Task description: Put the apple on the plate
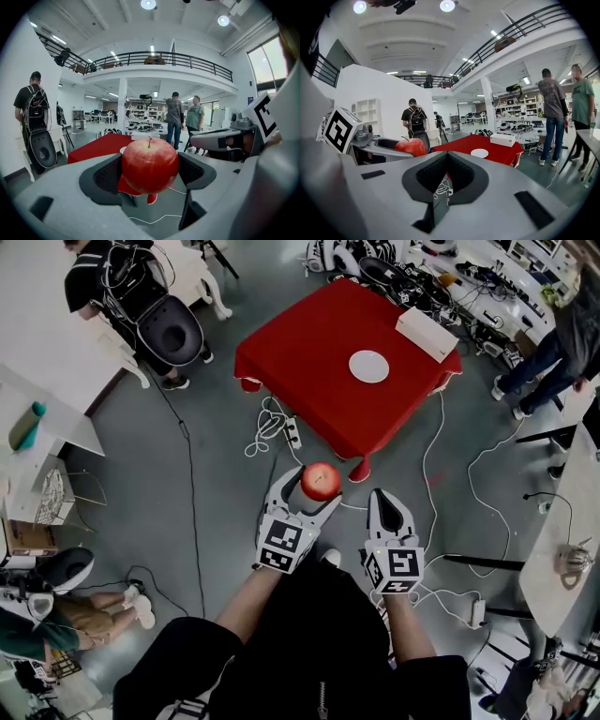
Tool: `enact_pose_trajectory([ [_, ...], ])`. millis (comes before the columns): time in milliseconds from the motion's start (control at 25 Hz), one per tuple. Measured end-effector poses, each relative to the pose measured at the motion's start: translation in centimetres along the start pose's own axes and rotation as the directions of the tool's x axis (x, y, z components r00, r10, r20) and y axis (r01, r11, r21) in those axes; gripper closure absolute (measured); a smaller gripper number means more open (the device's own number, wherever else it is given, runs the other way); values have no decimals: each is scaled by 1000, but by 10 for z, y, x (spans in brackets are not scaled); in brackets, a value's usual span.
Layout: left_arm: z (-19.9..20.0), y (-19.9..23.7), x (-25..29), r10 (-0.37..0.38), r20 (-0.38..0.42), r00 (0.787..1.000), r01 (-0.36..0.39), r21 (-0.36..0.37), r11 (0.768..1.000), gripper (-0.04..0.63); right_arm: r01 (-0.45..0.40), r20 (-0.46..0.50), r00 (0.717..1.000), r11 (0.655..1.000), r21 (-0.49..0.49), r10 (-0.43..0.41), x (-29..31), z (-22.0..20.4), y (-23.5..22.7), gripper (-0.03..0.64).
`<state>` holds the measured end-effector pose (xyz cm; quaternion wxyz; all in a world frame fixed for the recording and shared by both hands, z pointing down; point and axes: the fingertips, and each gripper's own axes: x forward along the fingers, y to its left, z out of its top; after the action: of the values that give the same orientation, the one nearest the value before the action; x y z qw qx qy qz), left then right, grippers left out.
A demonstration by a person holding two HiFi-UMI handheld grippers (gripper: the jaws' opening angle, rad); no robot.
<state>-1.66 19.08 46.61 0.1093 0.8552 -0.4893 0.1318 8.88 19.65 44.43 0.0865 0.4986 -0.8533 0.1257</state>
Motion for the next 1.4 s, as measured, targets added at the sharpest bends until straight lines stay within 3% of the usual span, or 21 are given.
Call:
enact_pose_trajectory([
  [600,32,73,122,-50,10,999,50,-12,999,215,21,-15,1000,1000,-13,-21,123,31,-57,609],
  [1080,72,191,239,-136,-10,991,136,-25,990,215,82,-47,995,997,-10,-83,277,83,-90,609],
  [1400,89,207,282,-182,-12,983,182,-6,983,215,136,-59,989,991,7,-135,305,90,-118,609],
])
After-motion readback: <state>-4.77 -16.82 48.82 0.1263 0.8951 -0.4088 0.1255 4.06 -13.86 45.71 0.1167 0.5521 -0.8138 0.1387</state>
